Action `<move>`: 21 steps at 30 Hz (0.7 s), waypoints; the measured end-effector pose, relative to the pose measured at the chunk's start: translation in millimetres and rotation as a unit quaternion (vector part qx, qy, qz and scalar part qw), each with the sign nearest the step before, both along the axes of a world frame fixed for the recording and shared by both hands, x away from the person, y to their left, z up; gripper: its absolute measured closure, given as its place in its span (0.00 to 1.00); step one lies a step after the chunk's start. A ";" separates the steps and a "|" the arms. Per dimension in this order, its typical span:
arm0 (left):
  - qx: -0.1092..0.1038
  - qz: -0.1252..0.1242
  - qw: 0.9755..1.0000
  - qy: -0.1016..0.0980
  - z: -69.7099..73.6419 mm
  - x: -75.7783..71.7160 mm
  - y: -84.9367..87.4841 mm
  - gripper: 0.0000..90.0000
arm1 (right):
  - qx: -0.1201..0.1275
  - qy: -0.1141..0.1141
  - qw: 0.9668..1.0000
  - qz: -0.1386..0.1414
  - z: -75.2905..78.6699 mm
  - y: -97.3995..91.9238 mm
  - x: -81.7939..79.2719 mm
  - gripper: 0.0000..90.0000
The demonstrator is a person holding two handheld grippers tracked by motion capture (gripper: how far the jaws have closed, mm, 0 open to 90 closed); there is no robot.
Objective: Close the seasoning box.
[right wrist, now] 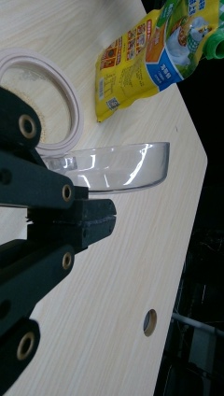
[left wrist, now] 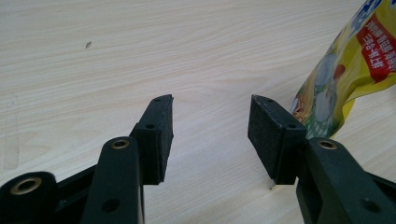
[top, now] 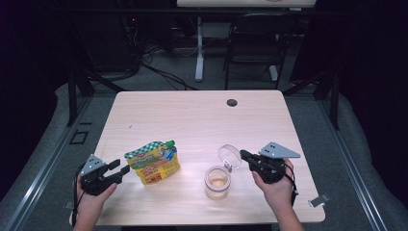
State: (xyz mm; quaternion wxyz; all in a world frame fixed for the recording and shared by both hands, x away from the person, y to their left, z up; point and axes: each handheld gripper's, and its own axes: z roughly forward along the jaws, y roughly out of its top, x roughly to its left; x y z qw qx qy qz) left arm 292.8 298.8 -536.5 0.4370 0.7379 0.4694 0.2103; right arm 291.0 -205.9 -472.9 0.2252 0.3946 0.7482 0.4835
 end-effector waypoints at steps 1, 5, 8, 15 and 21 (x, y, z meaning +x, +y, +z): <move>0.001 0.000 1.000 0.000 0.0 0.1 0.0 0.56 | 0.002 -0.001 1.000 0.000 -0.1 0.3 -0.1 1.00; 0.000 -0.001 1.000 0.000 -0.5 0.3 -0.3 0.56 | 0.005 -0.003 1.000 0.001 0.5 1.7 -1.0 1.00; 0.000 -0.001 1.000 0.000 -0.5 0.4 -0.3 0.56 | 0.006 -0.004 1.000 0.004 0.8 3.2 -1.7 1.00; 0.000 0.000 1.000 0.000 -0.7 0.5 0.1 0.56 | -0.006 0.000 1.000 0.022 -0.9 11.9 -2.9 1.00; 0.002 -0.001 1.000 0.002 -1.0 0.8 0.2 0.56 | -0.015 0.007 0.999 0.036 -6.1 20.7 -3.0 1.00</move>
